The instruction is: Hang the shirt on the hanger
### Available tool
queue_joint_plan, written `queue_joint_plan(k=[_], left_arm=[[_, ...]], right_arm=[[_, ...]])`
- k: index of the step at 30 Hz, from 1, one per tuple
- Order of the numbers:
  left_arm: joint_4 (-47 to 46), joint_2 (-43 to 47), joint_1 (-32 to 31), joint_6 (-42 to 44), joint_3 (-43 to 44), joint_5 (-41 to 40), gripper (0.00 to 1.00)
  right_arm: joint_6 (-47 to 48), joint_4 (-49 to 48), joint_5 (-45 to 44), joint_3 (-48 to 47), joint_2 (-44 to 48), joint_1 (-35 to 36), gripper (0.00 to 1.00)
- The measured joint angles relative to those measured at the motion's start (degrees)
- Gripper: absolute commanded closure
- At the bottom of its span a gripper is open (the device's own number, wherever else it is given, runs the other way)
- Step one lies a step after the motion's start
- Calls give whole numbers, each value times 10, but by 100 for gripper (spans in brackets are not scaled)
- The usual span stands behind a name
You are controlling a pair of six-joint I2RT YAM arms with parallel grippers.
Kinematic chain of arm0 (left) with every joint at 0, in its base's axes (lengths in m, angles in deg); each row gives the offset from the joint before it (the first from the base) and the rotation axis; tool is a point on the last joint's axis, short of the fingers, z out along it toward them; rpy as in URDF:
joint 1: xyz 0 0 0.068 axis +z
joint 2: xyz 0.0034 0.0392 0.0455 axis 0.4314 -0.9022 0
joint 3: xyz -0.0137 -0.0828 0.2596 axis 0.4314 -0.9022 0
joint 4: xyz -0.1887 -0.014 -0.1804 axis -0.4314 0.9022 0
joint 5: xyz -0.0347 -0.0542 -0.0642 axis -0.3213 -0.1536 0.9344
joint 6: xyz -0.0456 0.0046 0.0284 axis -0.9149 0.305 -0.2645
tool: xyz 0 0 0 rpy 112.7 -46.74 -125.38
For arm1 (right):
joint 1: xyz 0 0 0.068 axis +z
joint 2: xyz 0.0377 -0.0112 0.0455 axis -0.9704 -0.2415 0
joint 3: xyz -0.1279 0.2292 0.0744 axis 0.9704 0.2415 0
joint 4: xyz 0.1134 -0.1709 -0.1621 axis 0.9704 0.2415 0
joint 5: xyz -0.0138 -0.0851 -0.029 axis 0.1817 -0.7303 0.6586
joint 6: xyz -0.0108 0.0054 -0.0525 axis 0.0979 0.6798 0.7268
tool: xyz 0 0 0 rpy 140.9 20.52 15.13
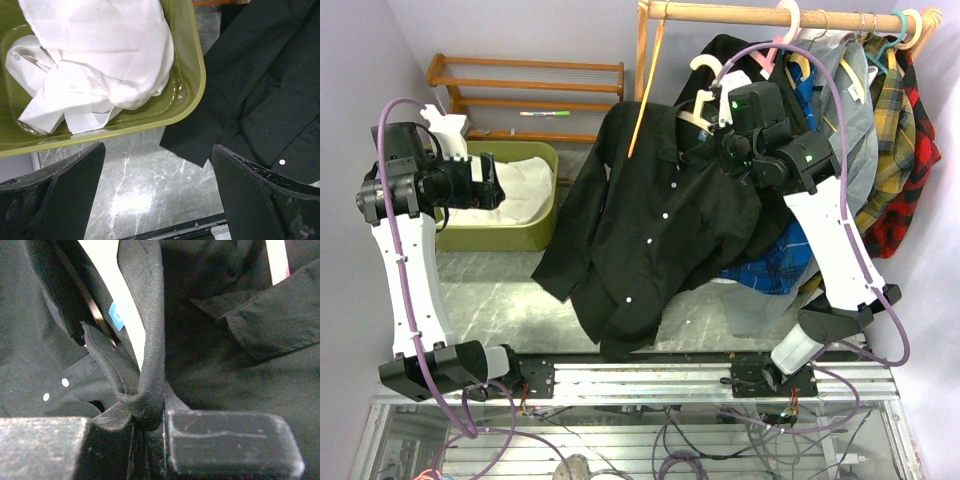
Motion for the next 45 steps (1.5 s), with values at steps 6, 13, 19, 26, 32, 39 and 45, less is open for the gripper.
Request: queue_joint_plan(k=[6,13,19,26,32,39,45], left_arm=[[-12,8,0,-13,0,-13,1],[-13,7,0,-14,0,-2,1],[-13,7,0,-13,0,13,1],[-13,14,0,-11,-15,17,1],[-13,19,0,-9,-23,22,1],[-13,29,0,-8,-23,31,1],[-13,31,0,-5,-23,35,1]], right_arm=[[19,-1,-14,-6,5,-13,100],[12,-4,-5,111,107,-23,100],[-37,-15,-17,268,197,-42,100],[-83,-3,-30,334,233,-42,100],[-81,27,-32,215,209,-42,100],[-53,-2,-5,61,150,-39,100],[-33,-7,-45,-12,56,-39,100]])
